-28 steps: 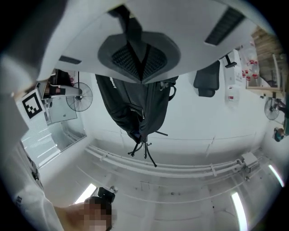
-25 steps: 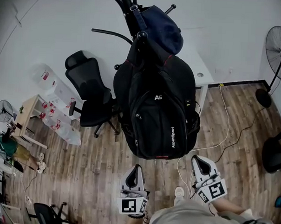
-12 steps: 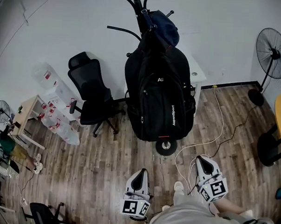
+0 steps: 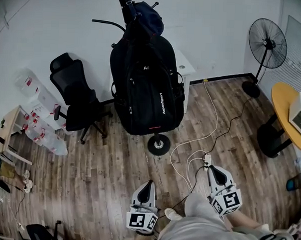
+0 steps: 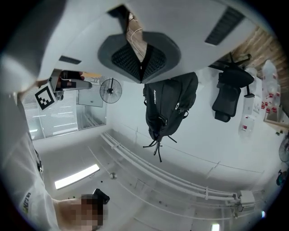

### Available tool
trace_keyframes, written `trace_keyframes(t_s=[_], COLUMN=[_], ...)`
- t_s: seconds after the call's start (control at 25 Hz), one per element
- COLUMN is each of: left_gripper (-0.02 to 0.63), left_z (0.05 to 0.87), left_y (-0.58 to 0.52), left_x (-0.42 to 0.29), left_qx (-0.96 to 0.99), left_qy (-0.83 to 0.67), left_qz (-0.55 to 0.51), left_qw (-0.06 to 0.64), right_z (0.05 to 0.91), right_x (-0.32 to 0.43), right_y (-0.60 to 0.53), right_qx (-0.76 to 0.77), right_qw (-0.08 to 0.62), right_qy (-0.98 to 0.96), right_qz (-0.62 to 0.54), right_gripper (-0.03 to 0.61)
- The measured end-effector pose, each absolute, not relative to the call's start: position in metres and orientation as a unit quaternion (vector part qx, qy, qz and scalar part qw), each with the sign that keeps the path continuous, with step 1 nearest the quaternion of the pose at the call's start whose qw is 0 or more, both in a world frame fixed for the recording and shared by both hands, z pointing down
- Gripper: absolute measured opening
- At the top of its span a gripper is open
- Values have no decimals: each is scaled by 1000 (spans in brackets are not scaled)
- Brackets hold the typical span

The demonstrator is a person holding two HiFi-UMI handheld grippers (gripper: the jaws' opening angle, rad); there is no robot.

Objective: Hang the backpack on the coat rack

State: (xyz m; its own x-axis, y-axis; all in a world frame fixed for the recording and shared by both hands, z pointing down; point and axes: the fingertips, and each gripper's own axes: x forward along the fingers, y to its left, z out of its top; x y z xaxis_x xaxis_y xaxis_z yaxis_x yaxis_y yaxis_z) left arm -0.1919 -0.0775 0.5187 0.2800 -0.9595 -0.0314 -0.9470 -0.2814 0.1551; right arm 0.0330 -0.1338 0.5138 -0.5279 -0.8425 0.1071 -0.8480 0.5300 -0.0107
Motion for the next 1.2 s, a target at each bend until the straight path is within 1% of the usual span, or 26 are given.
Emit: trace_keyframes(t_s=[0.2, 0.4, 0.6, 0.76, 0.96, 1.2], left_gripper=[8, 8, 8, 8, 8, 8], left_z=[511, 510, 514, 505, 504, 507], left_y=[-69, -61, -47, -33, -8, 25], left_x=[-178, -147, -84, -35, -3, 9], left_qx=[795, 791, 794, 801, 785, 758], left_qy=[-602, -609, -600, -593, -614, -647], left_qz=[-55, -43, -53, -50, -44, -39], left_qw=[46, 49, 79, 74, 70, 70], right_z=[516, 514, 515, 523, 530, 537], right_x=[51, 87, 149, 185, 208, 217], right_y=[-125, -116, -101, -79, -63, -51], right_qx=[486, 489, 492, 489, 459, 424], right_qw=[39, 20, 5, 6, 7, 1], right_qy=[-872, -871, -868, -868, -884, -900], right_qz=[34, 45, 62, 80, 91, 104], right_gripper=[18, 18, 18, 18, 18, 18])
